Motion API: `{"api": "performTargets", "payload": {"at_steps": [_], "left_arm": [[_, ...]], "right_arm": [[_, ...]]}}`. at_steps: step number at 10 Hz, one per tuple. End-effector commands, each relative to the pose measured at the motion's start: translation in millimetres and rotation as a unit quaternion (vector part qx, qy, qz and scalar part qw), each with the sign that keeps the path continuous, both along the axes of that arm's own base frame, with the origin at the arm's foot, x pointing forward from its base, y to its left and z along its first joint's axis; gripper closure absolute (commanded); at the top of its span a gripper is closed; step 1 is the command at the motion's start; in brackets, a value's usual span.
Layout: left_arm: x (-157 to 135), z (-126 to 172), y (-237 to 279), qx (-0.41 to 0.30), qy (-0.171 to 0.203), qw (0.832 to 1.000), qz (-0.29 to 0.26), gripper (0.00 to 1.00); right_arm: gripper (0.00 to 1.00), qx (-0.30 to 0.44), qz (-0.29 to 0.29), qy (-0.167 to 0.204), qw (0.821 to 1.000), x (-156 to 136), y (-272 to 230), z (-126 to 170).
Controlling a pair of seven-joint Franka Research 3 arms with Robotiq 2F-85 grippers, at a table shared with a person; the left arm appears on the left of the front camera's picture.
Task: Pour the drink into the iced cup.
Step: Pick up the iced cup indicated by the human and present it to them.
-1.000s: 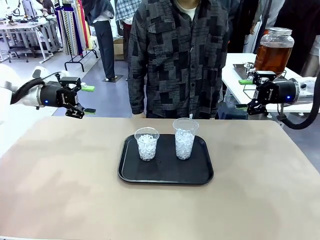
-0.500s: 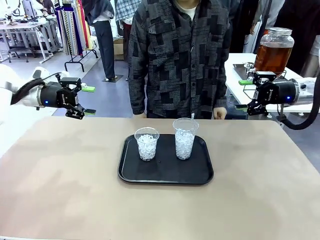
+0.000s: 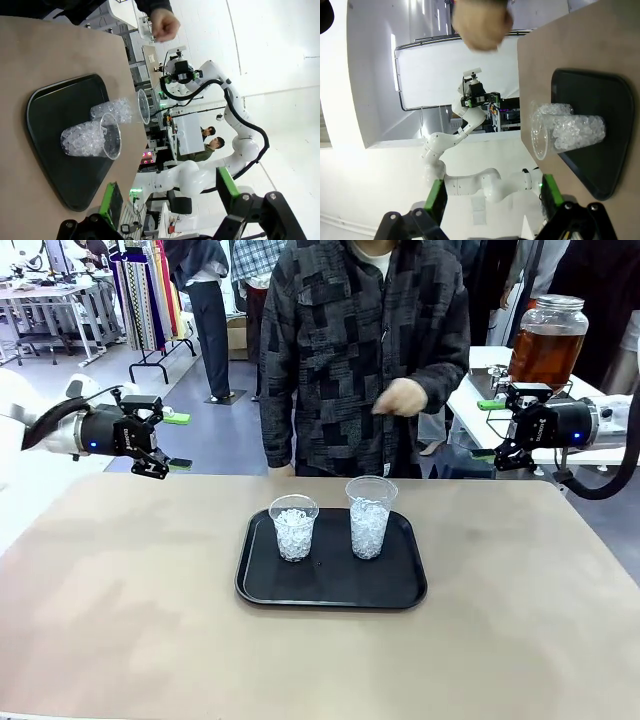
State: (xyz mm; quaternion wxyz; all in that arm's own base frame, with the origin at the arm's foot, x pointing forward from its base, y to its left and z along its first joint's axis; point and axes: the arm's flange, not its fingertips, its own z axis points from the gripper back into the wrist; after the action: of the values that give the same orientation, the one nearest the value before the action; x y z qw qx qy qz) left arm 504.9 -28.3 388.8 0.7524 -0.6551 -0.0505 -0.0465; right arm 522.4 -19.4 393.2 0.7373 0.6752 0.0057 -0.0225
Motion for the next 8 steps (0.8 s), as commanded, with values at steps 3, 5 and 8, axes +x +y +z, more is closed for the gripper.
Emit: {"api": "performTargets", "payload": {"at_steps": [3, 5, 8], "left_arm": [[-0.1, 0.1, 0.8, -0.001, -0.008, 1.000, -0.001, 0.00], [-0.1, 0.1, 0.8, -0.001, -0.008, 1.000, -0.001, 0.00], [-0.1, 0.1, 0.8, -0.001, -0.008, 1.000, -0.001, 0.00]], "right_arm": [[0.00, -0.001, -0.002, -0.001, 1.000, 0.4, -0.3, 0.6], [0.00, -0.001, -0.002, -0.001, 1.000, 0.4, -0.3, 0.6], [0.00, -0.001, -0.002, -0.001, 1.000, 0.4, -0.3, 0.6]]}}
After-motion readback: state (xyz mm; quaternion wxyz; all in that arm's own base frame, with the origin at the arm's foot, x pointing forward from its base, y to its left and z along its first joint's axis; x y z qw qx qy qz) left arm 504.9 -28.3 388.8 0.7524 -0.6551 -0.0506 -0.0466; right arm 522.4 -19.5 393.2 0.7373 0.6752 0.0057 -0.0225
